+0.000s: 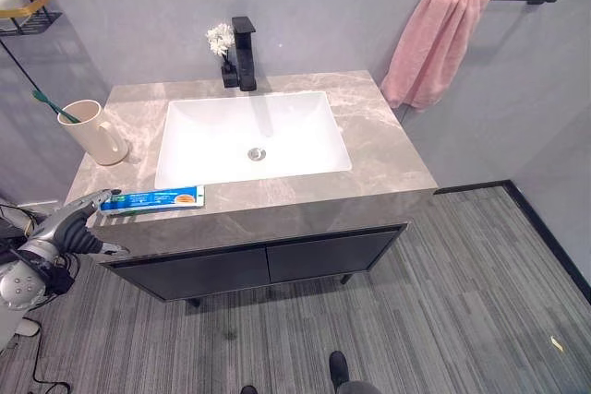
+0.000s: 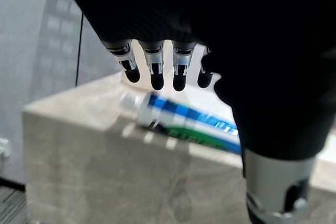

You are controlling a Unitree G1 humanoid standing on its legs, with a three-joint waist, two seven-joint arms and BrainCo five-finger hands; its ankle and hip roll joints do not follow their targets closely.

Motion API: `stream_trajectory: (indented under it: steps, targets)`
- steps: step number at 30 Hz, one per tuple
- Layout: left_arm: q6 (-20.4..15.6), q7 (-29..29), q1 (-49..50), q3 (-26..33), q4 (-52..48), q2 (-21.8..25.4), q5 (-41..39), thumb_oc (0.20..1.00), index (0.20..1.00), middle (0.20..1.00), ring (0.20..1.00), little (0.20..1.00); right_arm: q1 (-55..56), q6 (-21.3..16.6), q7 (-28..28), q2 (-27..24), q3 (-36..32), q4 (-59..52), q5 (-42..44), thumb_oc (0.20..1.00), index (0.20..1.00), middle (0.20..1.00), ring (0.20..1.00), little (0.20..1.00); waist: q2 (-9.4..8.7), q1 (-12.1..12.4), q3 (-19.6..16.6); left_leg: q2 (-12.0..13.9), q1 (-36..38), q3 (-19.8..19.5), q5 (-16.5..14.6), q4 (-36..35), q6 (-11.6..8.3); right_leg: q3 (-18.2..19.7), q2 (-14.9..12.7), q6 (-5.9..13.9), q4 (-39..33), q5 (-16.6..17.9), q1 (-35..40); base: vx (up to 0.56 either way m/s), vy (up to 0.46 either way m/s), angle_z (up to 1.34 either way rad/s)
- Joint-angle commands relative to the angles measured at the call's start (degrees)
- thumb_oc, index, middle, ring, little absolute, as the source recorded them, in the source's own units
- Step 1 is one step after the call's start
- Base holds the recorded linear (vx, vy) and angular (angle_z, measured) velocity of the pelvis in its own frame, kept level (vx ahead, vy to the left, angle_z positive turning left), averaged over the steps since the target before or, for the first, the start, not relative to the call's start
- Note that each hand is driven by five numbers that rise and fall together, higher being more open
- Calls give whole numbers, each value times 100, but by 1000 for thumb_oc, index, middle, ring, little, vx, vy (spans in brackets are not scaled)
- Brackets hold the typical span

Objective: Put brush and paste in cup on sink, flatten towel.

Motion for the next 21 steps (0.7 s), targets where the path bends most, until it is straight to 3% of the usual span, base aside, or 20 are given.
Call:
stream_trajectory:
  steps: [1, 12, 17, 21]
  targets:
    - [-44, 254, -610, 152, 293, 165, 259, 1000, 1000, 1000, 1000, 1000, -341, -42, -6, -135, 112, 107, 183, 1000, 1000, 1000, 1000, 1000, -125, -141, 168, 114, 55, 22, -163, 54, -28, -94, -409, 508, 23, 295, -71, 0, 0, 0]
    - [-73, 596, -1244, -192, 867, 88, 367, 1000, 1000, 1000, 1000, 1000, -477, -100, -109, -213, 200, -18, 280, 1000, 1000, 1000, 1000, 1000, -161, -193, 249, 143, -166, -15, -96, 54, -58, -114, -413, 500, 23, 322, -268, 0, 0, 0]
    - [-4, 433, -1545, -408, 1134, 15, -214, 1000, 1000, 1000, 1000, 1000, -503, -80, -111, -253, 226, -40, 277, 1000, 1000, 1000, 1000, 1000, -143, -239, 246, 134, -214, -9, -92, 54, -52, -110, -438, 509, 23, 345, -317, 0, 0, 0]
    - [100, -8, -1739, -693, 1267, 58, -943, 1000, 1000, 1000, 1000, 1000, -479, -18, -57, -301, 217, 27, 278, 1000, 1000, 1000, 1000, 1000, -96, -258, 230, 121, -177, -14, -104, 54, -49, -104, -435, 508, 23, 352, -284, 47, 19, -1]
